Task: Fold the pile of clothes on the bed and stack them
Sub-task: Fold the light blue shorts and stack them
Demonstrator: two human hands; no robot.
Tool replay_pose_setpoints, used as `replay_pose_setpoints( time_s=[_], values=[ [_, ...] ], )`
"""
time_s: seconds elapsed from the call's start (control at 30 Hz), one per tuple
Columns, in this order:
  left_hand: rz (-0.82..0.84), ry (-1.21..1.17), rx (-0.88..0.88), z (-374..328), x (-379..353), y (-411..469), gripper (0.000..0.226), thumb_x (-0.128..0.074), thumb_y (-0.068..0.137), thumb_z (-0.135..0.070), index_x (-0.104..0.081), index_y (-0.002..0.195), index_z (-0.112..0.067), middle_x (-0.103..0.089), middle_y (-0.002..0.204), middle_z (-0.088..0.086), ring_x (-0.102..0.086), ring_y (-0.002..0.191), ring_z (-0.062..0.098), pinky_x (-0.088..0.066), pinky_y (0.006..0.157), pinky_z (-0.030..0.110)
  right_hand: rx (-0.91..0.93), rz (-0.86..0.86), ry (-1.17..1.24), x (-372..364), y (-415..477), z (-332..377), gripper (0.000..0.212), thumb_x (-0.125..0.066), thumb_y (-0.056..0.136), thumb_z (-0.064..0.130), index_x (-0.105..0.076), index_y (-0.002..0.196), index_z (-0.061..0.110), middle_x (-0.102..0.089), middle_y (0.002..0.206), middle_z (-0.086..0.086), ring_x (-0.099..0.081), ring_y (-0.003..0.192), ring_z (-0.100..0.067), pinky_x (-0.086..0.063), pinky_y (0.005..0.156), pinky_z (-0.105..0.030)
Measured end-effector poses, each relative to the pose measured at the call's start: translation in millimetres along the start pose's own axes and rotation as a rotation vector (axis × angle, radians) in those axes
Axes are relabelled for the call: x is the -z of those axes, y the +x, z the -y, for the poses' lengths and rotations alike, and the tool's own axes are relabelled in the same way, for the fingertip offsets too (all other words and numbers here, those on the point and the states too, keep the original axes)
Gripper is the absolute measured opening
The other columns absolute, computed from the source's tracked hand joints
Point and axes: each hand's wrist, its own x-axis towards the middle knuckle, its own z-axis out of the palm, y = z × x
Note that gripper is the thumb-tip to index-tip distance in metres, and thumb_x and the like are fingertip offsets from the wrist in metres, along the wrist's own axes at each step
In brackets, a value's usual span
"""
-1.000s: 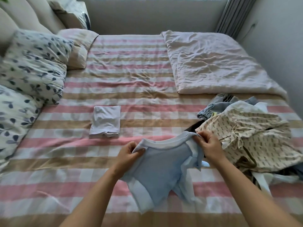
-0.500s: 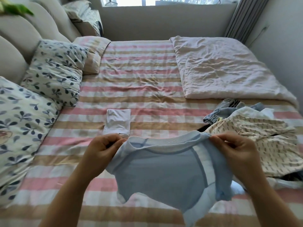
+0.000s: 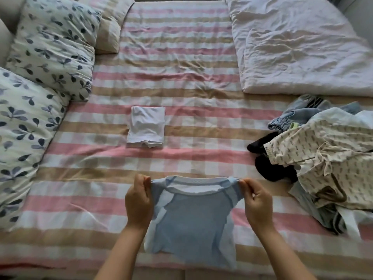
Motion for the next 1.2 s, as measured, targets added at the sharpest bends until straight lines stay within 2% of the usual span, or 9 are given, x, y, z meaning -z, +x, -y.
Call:
replay_pose_setpoints(
  time_s=[0.1,0.2,0.33,0.6,0.67,0.8,0.93,1.07,1.2],
  values=[
    [0.014,0.031,-0.014,2,-7,13,0.054,-0.028,0.087,-0.035,-0.054,0.076,0.011,-0.055,0.053,0.027,-0.055,0.046,0.043,-0.039,0.044,0.038,0.095,-0.019,-0.153,-7,13,-3,0.010,-0.062,0.085,0.005,-0.066,0.076,0.004,-0.063,0.061,-0.009,-0.055,0.050,-0.024,-0.044,0.048,-0.037],
    [0.026,0.092,-0.038,5,-16,36,0.052,-0.030,0.088,-0.036,-0.054,0.076,0.008,-0.056,0.054,0.028,-0.055,0.047,0.044,-0.035,0.046,0.034,0.119,-0.021,-0.237,-13,38,-3,0.016,-0.060,0.087,0.015,-0.067,0.077,0.006,-0.063,0.058,-0.010,-0.056,0.049,-0.029,-0.045,0.046,-0.039],
    [0.086,0.138,0.009,24,-47,69,0.035,-0.040,0.093,-0.025,-0.052,0.080,0.005,-0.058,0.062,0.028,-0.056,0.058,0.046,-0.031,0.052,0.035,0.046,0.054,-0.293,-33,74,-15,0.017,-0.061,0.089,0.022,-0.070,0.081,0.011,-0.067,0.066,-0.012,-0.061,0.059,-0.034,-0.044,0.053,-0.039],
    [0.180,0.183,0.006,91,-148,123,0.023,-0.049,0.094,-0.014,-0.054,0.081,0.004,-0.061,0.067,0.029,-0.059,0.062,0.046,-0.032,0.052,0.035,0.045,0.056,-0.405,-107,137,-95,0.019,-0.063,0.086,0.027,-0.068,0.078,0.010,-0.065,0.062,-0.013,-0.062,0.059,-0.035,-0.039,0.049,-0.034],
    [0.193,0.220,-0.027,107,-175,139,0.025,-0.048,0.095,-0.017,-0.054,0.082,0.003,-0.063,0.069,0.029,-0.061,0.064,0.045,-0.034,0.053,0.036,0.024,0.063,-0.427,-127,155,-121,0.020,-0.061,0.087,0.031,-0.068,0.080,0.013,-0.067,0.065,-0.013,-0.063,0.062,-0.036,-0.035,0.051,-0.030],
    [0.228,0.285,-0.047,138,-229,176,0.031,-0.044,0.095,-0.030,-0.052,0.085,-0.002,-0.063,0.079,0.027,-0.060,0.076,0.044,-0.033,0.058,0.039,-0.036,0.146,-0.513,-171,195,-168,0.025,-0.052,0.091,0.040,-0.066,0.091,0.020,-0.070,0.085,-0.012,-0.063,0.081,-0.035,-0.035,0.058,-0.033],
    [0.272,0.279,-0.037,162,-262,195,0.034,-0.042,0.096,-0.033,-0.050,0.082,-0.003,-0.062,0.080,0.028,-0.058,0.077,0.044,-0.029,0.058,0.037,-0.071,0.200,-0.560,-202,217,-195,0.028,-0.050,0.091,0.044,-0.065,0.091,0.020,-0.069,0.087,-0.013,-0.063,0.082,-0.034,-0.035,0.060,-0.032],
    [0.337,0.253,-0.068,167,-265,193,0.038,-0.036,0.097,-0.037,-0.054,0.082,-0.008,-0.063,0.084,0.023,-0.059,0.079,0.041,-0.031,0.059,0.037,-0.110,0.185,-0.602,-198,214,-202,0.030,-0.050,0.089,0.048,-0.062,0.090,0.021,-0.069,0.088,-0.007,-0.063,0.084,-0.032,-0.035,0.061,-0.030],
    [0.471,0.277,-0.140,160,-272,197,0.029,-0.045,0.094,-0.039,-0.055,0.089,-0.012,-0.061,0.097,0.007,-0.058,0.090,0.029,-0.038,0.065,0.036,-0.142,0.209,-0.713,-175,200,-212,0.030,-0.049,0.089,0.048,-0.058,0.083,0.020,-0.068,0.085,-0.008,-0.063,0.080,-0.033,-0.034,0.057,-0.031]
  ],
)
